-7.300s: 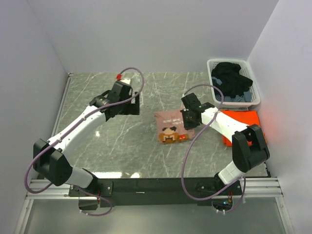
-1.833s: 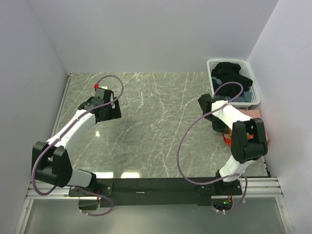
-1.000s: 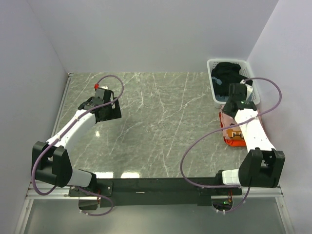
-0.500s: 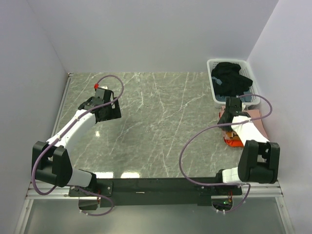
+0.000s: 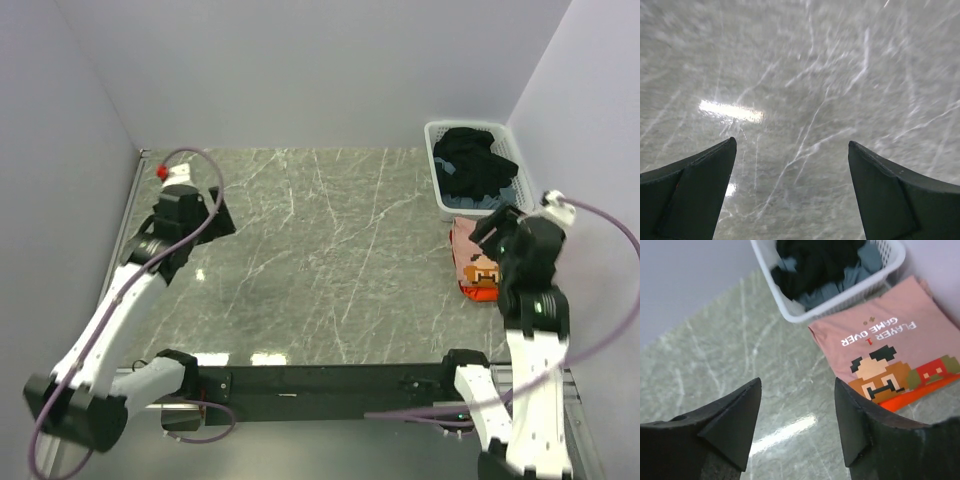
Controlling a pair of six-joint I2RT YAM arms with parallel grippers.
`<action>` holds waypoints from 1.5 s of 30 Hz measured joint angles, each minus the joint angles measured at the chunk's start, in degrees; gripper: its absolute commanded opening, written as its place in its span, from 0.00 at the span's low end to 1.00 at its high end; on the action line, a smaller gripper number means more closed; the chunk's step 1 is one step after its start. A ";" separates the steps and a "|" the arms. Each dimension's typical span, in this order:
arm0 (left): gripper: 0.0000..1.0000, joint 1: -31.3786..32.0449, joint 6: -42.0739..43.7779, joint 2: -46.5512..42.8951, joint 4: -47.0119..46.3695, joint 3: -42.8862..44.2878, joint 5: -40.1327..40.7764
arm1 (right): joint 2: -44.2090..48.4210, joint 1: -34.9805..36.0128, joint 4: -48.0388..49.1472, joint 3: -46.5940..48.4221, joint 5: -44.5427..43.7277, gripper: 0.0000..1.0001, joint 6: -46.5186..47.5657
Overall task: Fold and stack the t-shirts
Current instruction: Reset both grippers
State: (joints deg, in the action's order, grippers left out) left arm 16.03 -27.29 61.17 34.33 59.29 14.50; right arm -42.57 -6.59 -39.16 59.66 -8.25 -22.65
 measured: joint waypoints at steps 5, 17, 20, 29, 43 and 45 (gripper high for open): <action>0.99 0.00 -3.37 -12.07 3.17 1.99 3.74 | 12.33 5.95 -3.63 0.17 -4.94 0.80 0.22; 0.99 0.02 -9.20 -43.43 4.79 -6.47 16.96 | 38.97 14.75 0.63 -15.04 -12.33 0.88 3.76; 0.99 0.02 -9.60 -49.59 1.62 -13.31 19.61 | 42.12 14.84 2.05 -19.89 -12.33 0.89 4.13; 0.99 0.02 -8.74 -59.67 -5.66 -24.24 21.35 | 42.12 14.86 5.05 -23.69 -12.31 0.90 5.86; 1.00 0.02 -4.79 -57.55 -14.84 -29.51 20.94 | 42.12 14.86 5.73 -23.69 -10.97 0.92 6.67; 0.99 -0.04 -4.33 -56.04 -15.91 -29.55 20.39 | 42.12 14.86 5.73 -23.69 -10.75 0.92 6.71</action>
State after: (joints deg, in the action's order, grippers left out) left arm 15.99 -31.62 5.13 18.41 29.74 34.89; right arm -0.45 8.27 -33.43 35.97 -19.00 -15.94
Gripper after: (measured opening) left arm 0.995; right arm 0.918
